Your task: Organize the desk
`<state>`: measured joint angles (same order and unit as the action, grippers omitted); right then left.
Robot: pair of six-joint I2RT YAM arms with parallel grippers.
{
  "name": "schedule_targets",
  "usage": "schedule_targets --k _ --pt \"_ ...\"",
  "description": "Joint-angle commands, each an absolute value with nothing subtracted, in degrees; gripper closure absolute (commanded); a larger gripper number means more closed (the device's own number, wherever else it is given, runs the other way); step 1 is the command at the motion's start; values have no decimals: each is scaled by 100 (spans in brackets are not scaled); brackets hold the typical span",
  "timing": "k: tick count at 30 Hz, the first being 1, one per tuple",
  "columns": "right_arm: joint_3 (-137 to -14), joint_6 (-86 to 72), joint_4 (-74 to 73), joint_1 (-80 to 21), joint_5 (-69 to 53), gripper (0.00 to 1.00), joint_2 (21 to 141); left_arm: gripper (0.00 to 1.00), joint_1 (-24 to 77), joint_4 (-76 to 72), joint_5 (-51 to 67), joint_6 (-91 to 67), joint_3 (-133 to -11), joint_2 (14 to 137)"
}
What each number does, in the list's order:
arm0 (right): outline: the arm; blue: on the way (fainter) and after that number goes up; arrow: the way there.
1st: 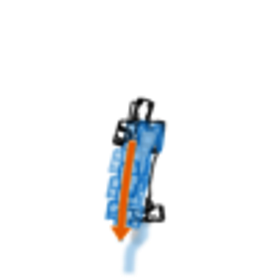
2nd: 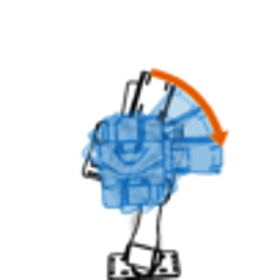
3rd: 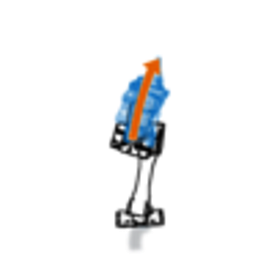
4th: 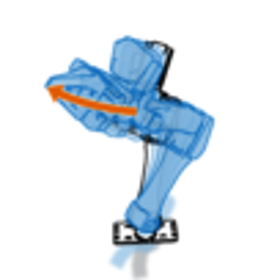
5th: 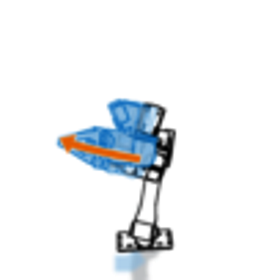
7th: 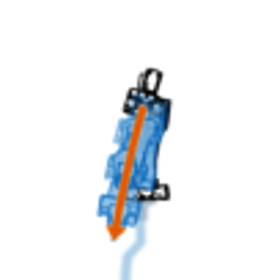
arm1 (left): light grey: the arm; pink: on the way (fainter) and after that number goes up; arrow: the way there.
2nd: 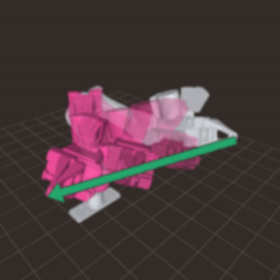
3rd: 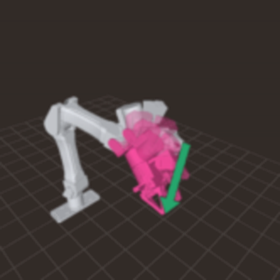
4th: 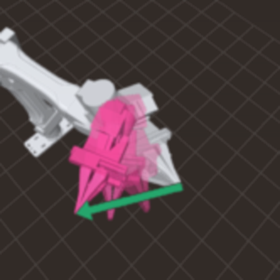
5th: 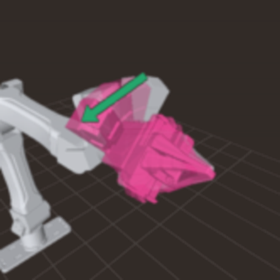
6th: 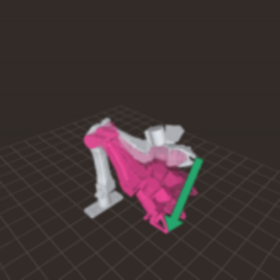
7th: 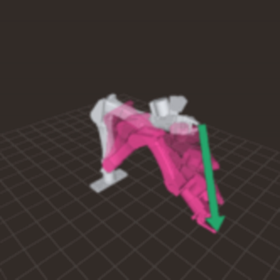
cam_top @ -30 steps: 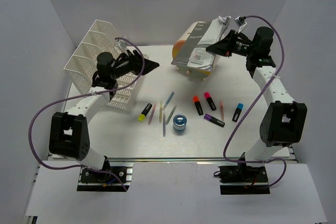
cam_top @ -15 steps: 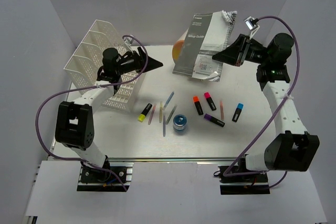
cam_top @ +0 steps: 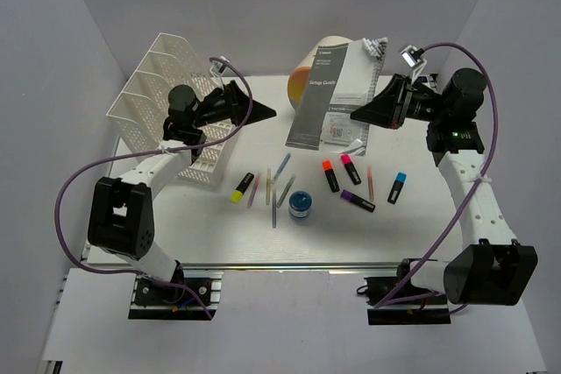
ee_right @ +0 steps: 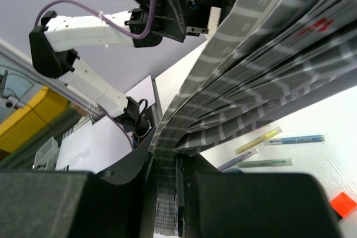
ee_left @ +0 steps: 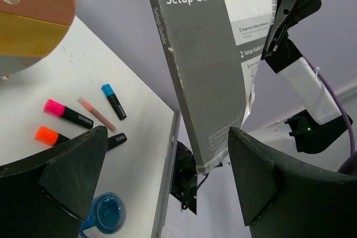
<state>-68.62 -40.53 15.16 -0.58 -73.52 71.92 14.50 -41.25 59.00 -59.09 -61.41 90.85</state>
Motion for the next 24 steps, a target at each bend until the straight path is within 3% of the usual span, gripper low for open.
schedule_targets --k 1,14,22,24 --pt "-6987 -3630 1618 -228 -7374 100 6829 2 1573 -4176 6091 -6003 -6187 8885" --pt "-6733 -2910 1029 -808 -7277 100 6785 3 2135 -4165 6126 -6222 -6767 9272" --pt "-6926 -1566 -148 -949 -7180 100 6952 22 2303 -4324 6293 -6346 -6522 9237" --pt "-6873 -1451 -350 -1002 -7172 100 6978 33 2355 -4447 6293 -6389 -6443 9229"
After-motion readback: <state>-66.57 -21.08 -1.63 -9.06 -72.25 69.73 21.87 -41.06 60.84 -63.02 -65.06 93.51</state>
